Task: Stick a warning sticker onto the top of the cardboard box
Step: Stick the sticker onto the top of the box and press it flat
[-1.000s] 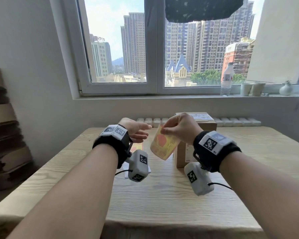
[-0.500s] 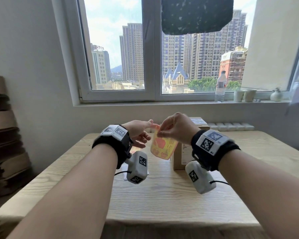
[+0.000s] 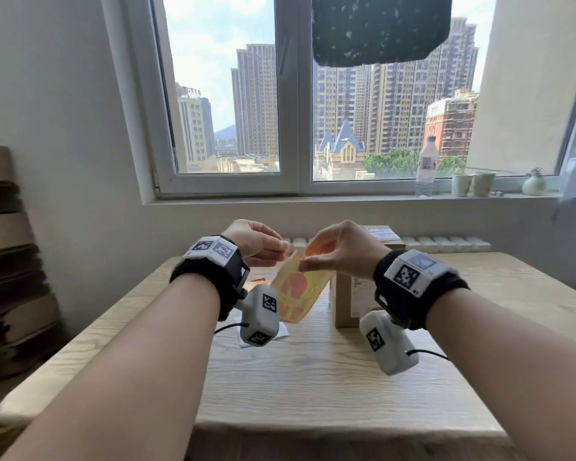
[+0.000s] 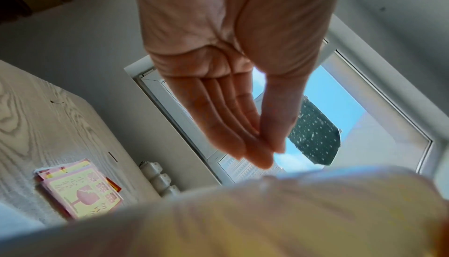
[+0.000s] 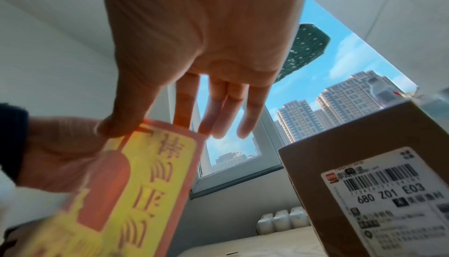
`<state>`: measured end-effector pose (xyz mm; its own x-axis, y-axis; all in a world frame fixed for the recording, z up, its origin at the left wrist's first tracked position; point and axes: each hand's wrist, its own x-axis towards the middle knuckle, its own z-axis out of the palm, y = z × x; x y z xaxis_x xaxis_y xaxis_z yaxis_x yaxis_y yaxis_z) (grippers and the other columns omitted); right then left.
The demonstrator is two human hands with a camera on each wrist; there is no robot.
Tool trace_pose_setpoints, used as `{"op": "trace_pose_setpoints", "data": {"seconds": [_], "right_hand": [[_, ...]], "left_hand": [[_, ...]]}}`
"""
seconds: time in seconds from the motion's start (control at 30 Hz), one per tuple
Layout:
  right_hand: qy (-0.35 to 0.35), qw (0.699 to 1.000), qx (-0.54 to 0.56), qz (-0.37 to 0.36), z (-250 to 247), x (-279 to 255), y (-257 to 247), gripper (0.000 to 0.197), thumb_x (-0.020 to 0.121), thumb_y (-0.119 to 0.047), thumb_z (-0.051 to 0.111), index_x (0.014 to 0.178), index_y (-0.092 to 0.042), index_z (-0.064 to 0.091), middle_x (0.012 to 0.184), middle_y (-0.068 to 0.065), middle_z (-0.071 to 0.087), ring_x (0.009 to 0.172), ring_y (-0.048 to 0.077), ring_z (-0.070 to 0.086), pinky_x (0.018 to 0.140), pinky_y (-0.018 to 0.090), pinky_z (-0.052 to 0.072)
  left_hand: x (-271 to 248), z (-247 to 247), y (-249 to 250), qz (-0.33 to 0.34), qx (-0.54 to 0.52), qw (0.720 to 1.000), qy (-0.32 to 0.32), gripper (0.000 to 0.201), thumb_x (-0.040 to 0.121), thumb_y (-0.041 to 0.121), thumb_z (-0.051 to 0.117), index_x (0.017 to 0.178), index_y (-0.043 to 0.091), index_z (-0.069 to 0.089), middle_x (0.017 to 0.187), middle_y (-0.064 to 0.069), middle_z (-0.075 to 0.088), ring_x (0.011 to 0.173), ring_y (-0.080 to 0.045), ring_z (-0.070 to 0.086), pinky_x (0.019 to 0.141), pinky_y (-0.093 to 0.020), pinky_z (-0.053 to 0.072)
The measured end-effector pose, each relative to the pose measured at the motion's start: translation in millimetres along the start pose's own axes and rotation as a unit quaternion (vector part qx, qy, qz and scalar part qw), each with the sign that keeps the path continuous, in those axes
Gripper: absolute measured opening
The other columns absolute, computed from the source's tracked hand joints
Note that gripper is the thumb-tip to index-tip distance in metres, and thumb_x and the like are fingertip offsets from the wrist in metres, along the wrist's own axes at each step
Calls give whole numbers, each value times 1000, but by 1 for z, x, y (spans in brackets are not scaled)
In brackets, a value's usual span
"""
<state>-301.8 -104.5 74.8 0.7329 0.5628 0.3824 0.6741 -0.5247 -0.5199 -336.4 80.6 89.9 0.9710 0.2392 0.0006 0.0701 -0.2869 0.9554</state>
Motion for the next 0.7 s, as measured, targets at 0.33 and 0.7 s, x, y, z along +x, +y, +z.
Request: {"op": "trace_pose_setpoints", "data": {"seconds": [0.33, 0.7], "right_hand": [[114, 992, -53, -26, -20, 4, -1, 28, 71, -35, 78, 85, -11, 75, 78, -2, 72, 69, 11, 67, 63, 19, 54], [113, 985, -120, -44, -13, 0, 9, 35, 70, -42, 77, 88, -12, 74, 86, -5, 63, 75, 11, 56, 63, 22, 46]], "left_hand": [[8, 13, 20, -31, 168, 985, 27, 32, 82, 47, 65, 87, 15, 64, 59, 1, 39, 48, -12, 31, 48, -20, 27], [6, 19, 11, -23, 2, 1000, 1, 14, 88, -2, 60, 100, -5, 67, 71, -11, 71, 41, -8, 67, 49, -18, 56]]}}
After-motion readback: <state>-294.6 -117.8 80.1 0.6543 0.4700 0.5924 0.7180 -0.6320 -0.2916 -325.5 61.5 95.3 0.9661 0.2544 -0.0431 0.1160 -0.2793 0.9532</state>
